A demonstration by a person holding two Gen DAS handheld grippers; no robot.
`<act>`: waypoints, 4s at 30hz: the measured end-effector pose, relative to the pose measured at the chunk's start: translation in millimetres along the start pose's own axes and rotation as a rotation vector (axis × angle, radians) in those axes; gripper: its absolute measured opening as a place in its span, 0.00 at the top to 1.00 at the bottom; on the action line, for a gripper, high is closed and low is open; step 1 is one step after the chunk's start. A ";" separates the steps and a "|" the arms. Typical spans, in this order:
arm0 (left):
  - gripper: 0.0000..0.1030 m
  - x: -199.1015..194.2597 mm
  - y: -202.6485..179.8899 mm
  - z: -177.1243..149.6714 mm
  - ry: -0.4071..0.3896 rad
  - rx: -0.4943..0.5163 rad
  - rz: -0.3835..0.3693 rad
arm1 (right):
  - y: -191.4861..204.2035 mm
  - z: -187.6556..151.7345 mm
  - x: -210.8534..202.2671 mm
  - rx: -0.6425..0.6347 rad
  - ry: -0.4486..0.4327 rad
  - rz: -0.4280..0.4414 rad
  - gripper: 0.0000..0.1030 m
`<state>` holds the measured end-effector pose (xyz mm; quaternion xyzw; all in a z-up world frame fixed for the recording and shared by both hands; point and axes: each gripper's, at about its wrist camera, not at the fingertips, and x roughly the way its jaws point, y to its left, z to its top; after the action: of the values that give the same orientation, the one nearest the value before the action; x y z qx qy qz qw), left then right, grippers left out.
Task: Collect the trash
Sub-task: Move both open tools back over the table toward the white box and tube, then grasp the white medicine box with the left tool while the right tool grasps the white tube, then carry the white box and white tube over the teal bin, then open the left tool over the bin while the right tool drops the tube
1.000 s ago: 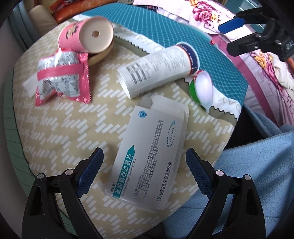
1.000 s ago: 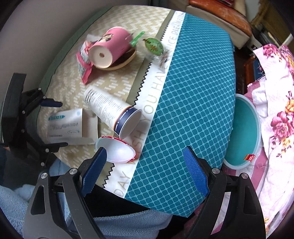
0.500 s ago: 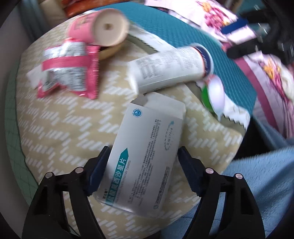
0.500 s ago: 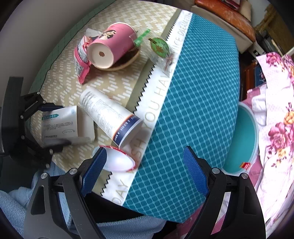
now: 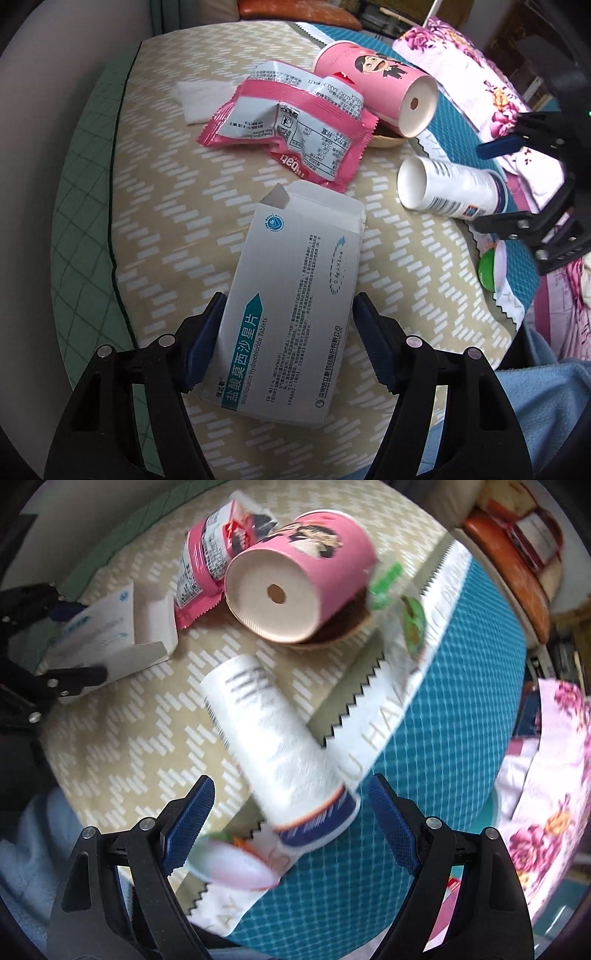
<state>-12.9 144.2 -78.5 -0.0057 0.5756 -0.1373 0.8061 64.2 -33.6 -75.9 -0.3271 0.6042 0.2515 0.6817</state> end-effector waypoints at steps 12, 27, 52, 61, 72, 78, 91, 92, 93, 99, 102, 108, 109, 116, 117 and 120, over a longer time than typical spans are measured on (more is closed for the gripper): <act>0.13 7.5 -4.9 -4.8 0.002 0.046 0.039 | 19.0 11.0 32.3 -0.061 0.025 0.041 0.48; 0.36 -4.0 -42.0 -1.0 -0.008 0.041 0.112 | -61.6 -51.5 -22.2 0.326 -0.207 0.138 0.49; 0.39 -32.5 -190.7 96.1 -0.147 0.149 -0.060 | -175.9 -175.0 -47.5 0.796 -0.465 0.268 0.49; 0.39 7.9 -276.1 145.1 -0.104 0.263 -0.094 | -233.6 -235.3 -41.4 0.971 -0.510 0.258 0.49; 0.39 55.3 -341.2 178.3 -0.039 0.351 -0.099 | -280.5 -289.2 -21.0 1.113 -0.501 0.251 0.49; 0.39 73.7 -362.2 186.6 -0.016 0.374 -0.099 | -292.8 -303.9 -12.2 1.156 -0.501 0.250 0.49; 0.36 103.1 -396.2 201.4 0.013 0.382 -0.120 | -306.9 -324.0 2.6 1.214 -0.485 0.252 0.49; 0.36 105.6 -398.6 201.4 0.020 0.379 -0.127 | -307.1 -324.6 3.1 1.215 -0.483 0.251 0.49; 0.34 107.2 -399.6 200.8 0.026 0.377 -0.133 | -307.2 -325.6 3.7 1.217 -0.481 0.251 0.49; 0.26 110.9 -399.5 191.9 0.036 0.374 -0.133 | -307.5 -328.0 7.7 1.223 -0.470 0.253 0.48; 0.25 108.9 -394.0 190.0 0.036 0.361 -0.130 | -306.4 -326.3 9.5 1.223 -0.464 0.257 0.48; 0.22 103.0 -377.1 186.3 0.029 0.322 -0.129 | -303.4 -318.8 11.6 1.212 -0.447 0.256 0.48; 0.21 101.3 -372.8 185.7 0.025 0.313 -0.125 | -303.2 -317.6 12.1 1.212 -0.444 0.255 0.48; 0.13 86.5 -349.0 185.7 -0.012 0.259 -0.130 | -300.6 -305.4 15.8 1.194 -0.415 0.254 0.47; 0.12 85.4 -345.6 185.8 -0.013 0.253 -0.131 | -300.4 -302.5 17.7 1.192 -0.408 0.261 0.46; 0.12 82.6 -334.7 184.6 -0.011 0.233 -0.135 | -300.6 -299.1 20.4 1.203 -0.397 0.267 0.33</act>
<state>111.6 -224.1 -36.9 0.0483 0.5496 -0.2572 0.7934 91.9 -457.2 -70.0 0.2426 0.5376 0.0072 0.8075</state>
